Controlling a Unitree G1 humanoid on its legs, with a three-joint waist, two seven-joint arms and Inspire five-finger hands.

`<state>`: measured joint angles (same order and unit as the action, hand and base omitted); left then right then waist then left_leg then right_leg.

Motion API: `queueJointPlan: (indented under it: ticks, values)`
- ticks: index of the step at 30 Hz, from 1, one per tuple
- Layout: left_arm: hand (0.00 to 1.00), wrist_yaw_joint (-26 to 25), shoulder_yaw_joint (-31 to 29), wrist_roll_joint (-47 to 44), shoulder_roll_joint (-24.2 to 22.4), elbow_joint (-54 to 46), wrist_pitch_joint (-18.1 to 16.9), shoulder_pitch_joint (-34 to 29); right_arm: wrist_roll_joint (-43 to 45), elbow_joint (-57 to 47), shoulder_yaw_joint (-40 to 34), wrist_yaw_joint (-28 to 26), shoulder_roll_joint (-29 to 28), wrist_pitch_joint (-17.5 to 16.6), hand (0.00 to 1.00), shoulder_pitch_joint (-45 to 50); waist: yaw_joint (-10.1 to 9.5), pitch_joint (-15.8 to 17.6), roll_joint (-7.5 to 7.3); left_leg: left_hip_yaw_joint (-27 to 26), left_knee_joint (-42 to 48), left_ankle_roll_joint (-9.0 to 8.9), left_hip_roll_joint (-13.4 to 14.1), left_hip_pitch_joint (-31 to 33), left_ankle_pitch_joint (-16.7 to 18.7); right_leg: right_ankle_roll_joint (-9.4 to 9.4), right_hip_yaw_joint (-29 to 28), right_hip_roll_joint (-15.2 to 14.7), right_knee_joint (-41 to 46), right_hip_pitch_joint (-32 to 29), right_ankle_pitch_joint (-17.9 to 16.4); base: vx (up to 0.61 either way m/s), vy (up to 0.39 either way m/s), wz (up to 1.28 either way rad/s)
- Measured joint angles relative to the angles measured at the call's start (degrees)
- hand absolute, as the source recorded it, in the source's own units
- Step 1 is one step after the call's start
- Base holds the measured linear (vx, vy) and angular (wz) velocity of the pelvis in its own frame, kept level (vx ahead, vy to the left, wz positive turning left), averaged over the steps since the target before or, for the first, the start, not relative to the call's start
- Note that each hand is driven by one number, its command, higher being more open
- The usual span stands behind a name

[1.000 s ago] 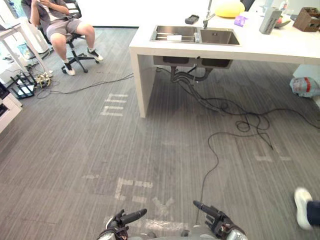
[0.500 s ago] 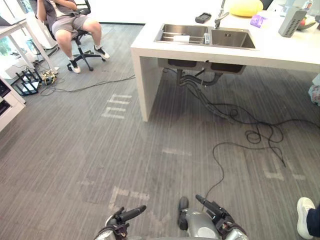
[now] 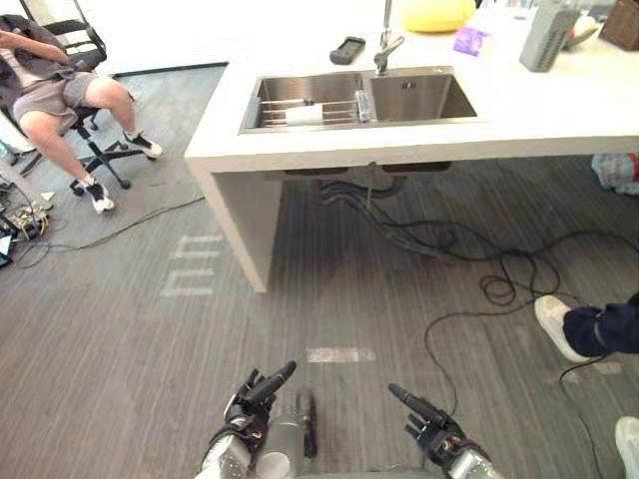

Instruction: Walk over to the sink, pick up the cup, carry it to the dishwasher, place the cup inside the dishwasher, then close the dishwasher door

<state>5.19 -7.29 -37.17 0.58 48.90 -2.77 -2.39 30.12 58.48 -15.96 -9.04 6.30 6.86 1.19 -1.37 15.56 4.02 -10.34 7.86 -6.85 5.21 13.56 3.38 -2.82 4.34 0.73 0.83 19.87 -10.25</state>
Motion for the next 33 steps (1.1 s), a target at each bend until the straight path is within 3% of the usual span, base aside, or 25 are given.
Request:
queueJointPlan:
  ticks: [1, 2, 3, 5, 6, 7, 8, 9, 10, 11, 12, 13, 15, 16, 17, 18, 19, 22, 23, 24, 25, 26, 30, 32, 33]
  values:
    - [1.0, 0.01, -0.02, -0.2, 0.17, 0.02, -0.61, -0.14, -0.01, 0.19, 0.03, 0.0, 0.02, 0.18, 1.0, 0.52, 0.0, 0.1, 0.13, -0.49, 0.73, 1.23, 0.51, -0.18, -2.48, 0.27, 0.06, -0.1, 0.29, 1.32, -1.43, 0.41, 0.251, 0.14]
    - [1.0, 0.02, 0.03, -0.11, 0.76, -0.65, -1.44, -0.15, -0.02, 0.74, 0.33, -0.02, -0.03, 0.6, 1.0, 0.89, -0.22, 0.33, -1.0, -0.84, 2.48, 3.72, -0.75, -0.41, -6.97, 0.84, 0.27, -1.65, 2.2, 2.35, -4.1, 0.51, 0.31, 0.04]
    - [1.0, 0.02, 0.02, 0.1, 0.85, -2.82, -2.63, -0.25, -0.02, 0.67, 0.66, -0.21, 0.12, 0.9, 1.0, 0.41, -0.71, 0.86, -2.17, -0.41, 3.68, 4.67, -2.66, 0.06, -7.76, 0.71, -0.17, -3.12, 4.76, 1.31, -5.17, 0.66, 0.392, 0.03]
    - [1.0, -0.19, 0.29, 0.62, 0.48, -6.59, -4.56, -0.65, 0.04, 0.72, 0.58, -0.4, 0.65, 1.19, 1.0, -0.45, -0.83, 0.89, -2.37, 0.28, 5.44, 5.28, -4.66, 1.32, -7.69, 0.68, -0.95, -4.97, 10.08, -1.49, -5.14, 0.5, 0.302, 0.06]
    - [1.0, -0.35, 0.38, 1.35, 0.47, -8.7, -5.39, -0.96, 0.08, 1.06, 0.38, -0.48, 0.78, 1.45, 1.0, -0.43, -0.84, 0.83, -2.55, -0.04, 5.35, 6.78, -5.7, 0.7, -7.24, 0.9, -1.27, -6.25, 13.77, -2.62, -5.23, 0.36, 0.228, 0.12]
    - [1.0, -0.62, 0.45, 1.4, 0.52, -10.93, -6.55, -1.52, 0.16, 1.7, -0.03, -0.64, 0.79, 1.79, 1.0, -0.43, -0.9, 0.49, -3.11, -0.62, 4.44, 7.9, -7.03, -0.65, -6.63, 2.8, -1.37, -7.43, 18.86, -4.33, -5.15, 0.36, 0.21, 0.09]
    - [1.0, -1.33, 0.48, 1.41, 0.55, -13.79, -8.0, -2.02, 0.16, 1.84, -0.14, -0.83, 0.69, 2.01, 1.0, -0.42, -1.09, 0.29, -3.43, -1.04, 3.33, 9.24, -8.23, -2.14, -6.06, 6.22, -1.42, -8.93, 26.21, -7.05, -4.45, 0.5, 0.26, 0.13]
    - [1.0, -2.5, 0.38, 1.89, 0.86, -18.29, -10.37, -2.48, 0.11, 1.39, -1.03, -1.01, 0.16, 1.46, 1.0, -0.38, -0.97, 0.08, -3.92, -1.2, 2.14, 10.91, -9.77, -4.03, -5.27, 12.84, -2.18, -10.58, 38.42, -12.27, -1.13, 0.47, 0.198, 0.21]
    - [1.0, -3.77, 0.01, 3.02, 1.49, -23.82, -11.74, -2.8, 0.03, 0.66, -1.91, -1.04, -0.44, 0.7, 1.0, -0.38, -1.03, -0.24, -4.61, -1.01, 1.15, 11.88, -11.11, -6.01, -4.6, 18.19, -3.06, -11.41, 49.7, -17.44, 3.12, 0.46, 0.176, 0.24]
    - [1.0, -4.55, -0.13, 3.77, 1.76, -26.86, -12.43, -3.05, -0.04, 0.64, -2.26, -0.85, -0.67, 0.41, 1.0, -0.36, -1.12, -0.34, -4.87, -0.69, 0.42, 12.18, -11.82, -7.27, -4.39, 17.97, -2.72, -12.08, 54.74, -19.77, 3.32, 0.37, 0.1, 0.23]
    - [1.0, -6.39, -0.2, 5.87, 2.01, -34.65, -14.05, -3.81, -0.07, 0.3, -3.95, -0.52, -0.66, -0.66, 1.0, -0.26, -1.0, -0.44, -4.9, 0.2, -1.51, 13.06, -12.83, -11.01, -3.68, 15.21, 1.24, -14.16, 62.96, -23.91, 2.36, 0.3, 0.068, 0.16]
    - [1.0, -7.35, -0.21, 6.74, 1.99, -37.58, -14.79, -4.0, 0.0, 0.26, -4.9, -0.38, -0.54, -0.88, 1.0, -0.11, -1.0, -0.55, -4.72, 0.63, -1.98, 13.37, -12.95, -12.34, -3.24, 12.48, 3.47, -15.07, 64.44, -25.44, 1.22, 0.37, 0.058, 0.19]
    - [1.0, -9.18, -0.83, 7.94, 1.9, -46.97, -16.96, -3.93, 0.17, 0.7, -8.92, 0.04, -0.64, -0.86, 1.0, 0.27, -1.02, -0.77, -4.11, 3.45, -1.98, 12.69, -12.56, -15.78, -1.42, 5.08, 10.89, -17.52, 61.79, -30.1, -3.48, 0.4, 0.001, 0.31]
    - [1.0, -9.14, -0.95, 7.88, 1.71, -50.67, -17.63, -3.46, 0.53, 0.69, -11.01, 0.43, -1.08, -1.03, 1.0, 1.57, -0.95, -0.86, -3.01, 5.18, -1.23, 11.99, -11.19, -17.18, -0.03, 3.17, 13.63, -17.06, 53.61, -31.62, -4.93, 0.38, -0.054, 0.53]
    - [1.0, -9.08, -1.02, 7.87, 1.6, -52.2, -17.84, -3.3, 0.97, 0.72, -11.8, 0.52, -1.13, -1.0, 1.0, 2.45, -0.74, -1.0, -2.3, 6.26, -0.68, 11.51, -10.39, -17.59, 0.84, 3.15, 14.33, -16.44, 48.35, -32.2, -5.27, 0.41, -0.111, 0.76]
    - [1.0, -8.25, -1.19, 7.15, 1.77, -54.27, -18.6, -2.89, 2.03, 1.27, -12.67, 0.95, -1.68, -0.2, 1.0, 4.21, -0.66, -1.48, -1.64, 8.04, 1.12, 10.61, -8.69, -18.03, 1.97, 4.21, 14.08, -15.11, 35.92, -32.75, -4.0, 0.42, -0.157, 0.87]
    - [1.0, -7.73, -1.36, 6.4, 2.38, -55.85, -19.49, -2.71, 2.77, 2.01, -13.27, 1.49, -3.16, 0.6, 1.0, 6.19, -0.71, -2.1, -1.81, 10.02, 2.69, 9.48, -7.88, -18.36, 3.84, 4.79, 12.27, -14.62, 25.88, -33.27, -0.67, 0.42, -0.186, 0.89]
    - [1.0, -7.67, -2.04, 4.27, 2.96, -59.32, -21.22, -3.78, 4.88, 1.91, -14.64, 1.65, -4.72, 1.11, 1.0, 8.68, -0.67, -3.42, -3.42, 13.24, 5.53, 6.81, -7.46, -20.5, 8.4, 5.04, 7.4, -15.11, 22.08, -33.65, 8.92, 0.46, -0.326, 0.69]
    - [1.0, -7.41, -2.0, 1.93, 2.76, -61.9, -21.64, -3.9, 4.7, 2.12, -14.1, 1.4, -5.04, 1.44, 1.0, 9.2, -0.77, -5.24, -5.09, 14.84, 7.65, 5.45, -7.36, -20.75, 11.46, 6.45, 7.36, -15.44, 22.86, -32.65, 10.71, 0.51, -0.485, 0.38]
    - [1.0, -7.35, -1.34, 0.01, 1.15, -64.09, -22.25, -3.98, 4.58, 2.37, -13.84, 1.07, -4.25, 1.83, 1.0, 8.82, -1.72, -6.13, -2.58, 14.96, 9.47, 3.51, -4.33, -20.63, 13.66, 6.65, 8.74, -13.25, 23.0, -31.58, 7.75, 0.52, -0.52, 0.36]
    - [1.0, -7.32, -1.14, -0.41, 0.58, -65.33, -22.09, -3.98, 3.88, 2.19, -13.95, 0.83, -3.44, 2.07, 1.0, 8.96, -1.61, -6.69, -1.56, 14.77, 9.88, 2.97, -2.98, -20.51, 13.99, 5.96, 9.72, -12.29, 22.88, -31.25, 7.22, 0.52, -0.504, 0.22]
    - [1.0, -6.51, 1.03, -1.16, -0.01, -69.17, -21.02, -3.54, 2.97, 1.79, -15.4, 0.24, -2.87, 3.04, 1.0, 9.27, -1.77, -7.92, 0.33, 14.02, 7.43, 2.0, -0.18, -21.33, 12.91, 4.29, 11.68, -9.7, 22.37, -30.53, 5.91, 0.34, -0.31, 0.2]
    - [1.0, -4.81, 5.79, -0.23, 0.41, -71.58, -18.28, -0.56, -0.55, 1.95, -19.29, -0.51, -4.29, 3.18, 1.0, 8.7, -1.57, -8.26, -0.16, 13.6, 4.74, 1.21, 1.07, -22.84, 9.12, 3.36, 11.74, -8.18, 21.87, -29.91, 3.19, 0.21, -0.243, -0.02]
    - [1.0, -4.6, 9.08, 1.48, 0.4, -71.58, -16.56, -0.55, -0.58, 2.68, -19.84, -0.9, -4.3, 3.5, 1.0, 8.63, -0.76, -8.37, -0.15, 12.8, 10.12, 1.09, 1.75, -20.87, 8.95, 3.45, 11.86, -7.21, 20.45, -28.4, 2.29, 0.13, -0.218, -0.03]
    - [1.0, -4.47, 11.14, 2.69, 0.38, -71.58, -14.61, -0.49, -0.5, 2.92, -19.84, -1.0, -4.29, 4.13, 1.0, 9.13, -0.3, -8.34, -0.17, 10.73, 21.98, 1.6, 3.3, -15.7, 8.41, 2.63, 11.86, -5.48, 17.07, -25.55, 2.36, 0.07, -0.125, -0.01]
